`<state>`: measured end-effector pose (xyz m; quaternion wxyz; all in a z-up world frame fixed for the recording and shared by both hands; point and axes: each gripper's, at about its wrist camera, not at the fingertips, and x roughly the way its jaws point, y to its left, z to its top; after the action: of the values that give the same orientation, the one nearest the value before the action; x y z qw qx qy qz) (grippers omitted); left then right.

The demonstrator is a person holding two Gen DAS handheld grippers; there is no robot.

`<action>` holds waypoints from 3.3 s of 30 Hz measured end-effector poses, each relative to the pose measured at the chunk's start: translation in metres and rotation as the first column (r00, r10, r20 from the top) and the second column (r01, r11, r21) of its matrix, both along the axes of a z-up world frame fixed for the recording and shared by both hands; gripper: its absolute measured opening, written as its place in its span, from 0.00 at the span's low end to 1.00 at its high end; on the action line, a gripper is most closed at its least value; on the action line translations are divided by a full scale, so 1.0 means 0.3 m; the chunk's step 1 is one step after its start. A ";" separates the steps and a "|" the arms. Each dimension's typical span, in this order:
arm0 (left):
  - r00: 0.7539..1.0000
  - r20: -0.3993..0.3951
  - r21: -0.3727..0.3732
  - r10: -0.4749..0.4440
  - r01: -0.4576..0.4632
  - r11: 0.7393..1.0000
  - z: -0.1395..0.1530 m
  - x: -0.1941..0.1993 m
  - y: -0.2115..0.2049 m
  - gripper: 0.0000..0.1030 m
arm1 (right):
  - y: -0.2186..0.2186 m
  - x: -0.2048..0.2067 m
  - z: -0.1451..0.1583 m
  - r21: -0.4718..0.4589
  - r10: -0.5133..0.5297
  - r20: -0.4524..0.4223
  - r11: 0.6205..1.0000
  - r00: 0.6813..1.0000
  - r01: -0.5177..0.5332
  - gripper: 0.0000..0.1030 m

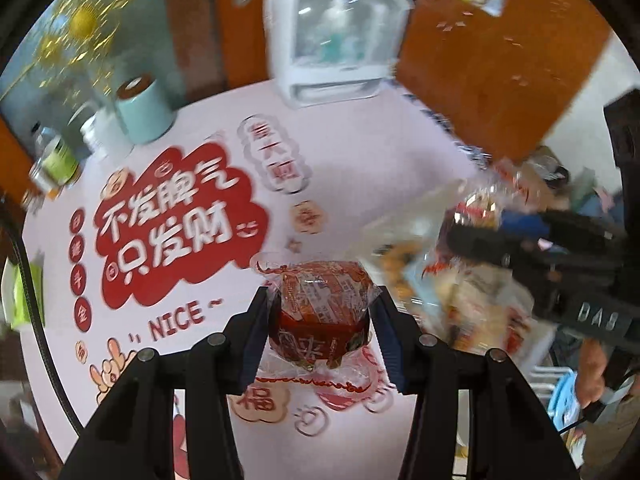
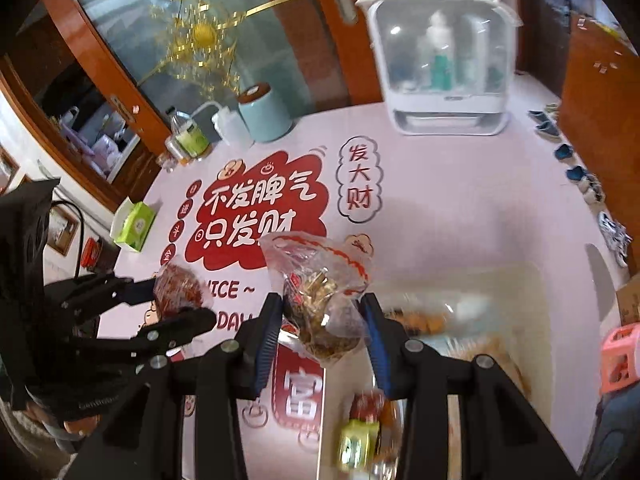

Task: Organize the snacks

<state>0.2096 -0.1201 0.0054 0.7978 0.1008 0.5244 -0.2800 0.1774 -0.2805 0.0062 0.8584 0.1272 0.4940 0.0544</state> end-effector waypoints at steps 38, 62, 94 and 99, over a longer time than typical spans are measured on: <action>0.998 0.045 0.075 0.031 -0.034 0.997 -0.103 -0.256 -0.289 0.83 | -0.224 -0.467 -0.158 -0.112 -0.119 -0.166 0.988 0.979 0.101 0.71; 0.926 0.235 0.072 0.296 -0.320 0.945 0.109 -0.570 0.006 0.96 | -0.044 -0.498 -0.053 -0.116 -0.004 -0.042 0.993 0.999 -0.001 0.71; 0.809 0.233 0.020 0.540 -0.559 0.829 0.113 -0.676 0.200 0.97 | 0.131 -0.525 0.089 -0.156 0.039 0.091 0.987 0.995 -0.024 0.71; 0.811 0.239 0.016 0.534 -0.554 0.833 0.124 -0.666 0.191 0.97 | 0.135 -0.523 0.097 -0.163 0.041 0.096 0.986 0.995 -0.025 0.71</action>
<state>0.0097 -0.0626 0.0426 0.8934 0.0111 0.4491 -0.0043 0.0205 -0.2400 0.0352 0.8882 0.0463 0.4558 0.0345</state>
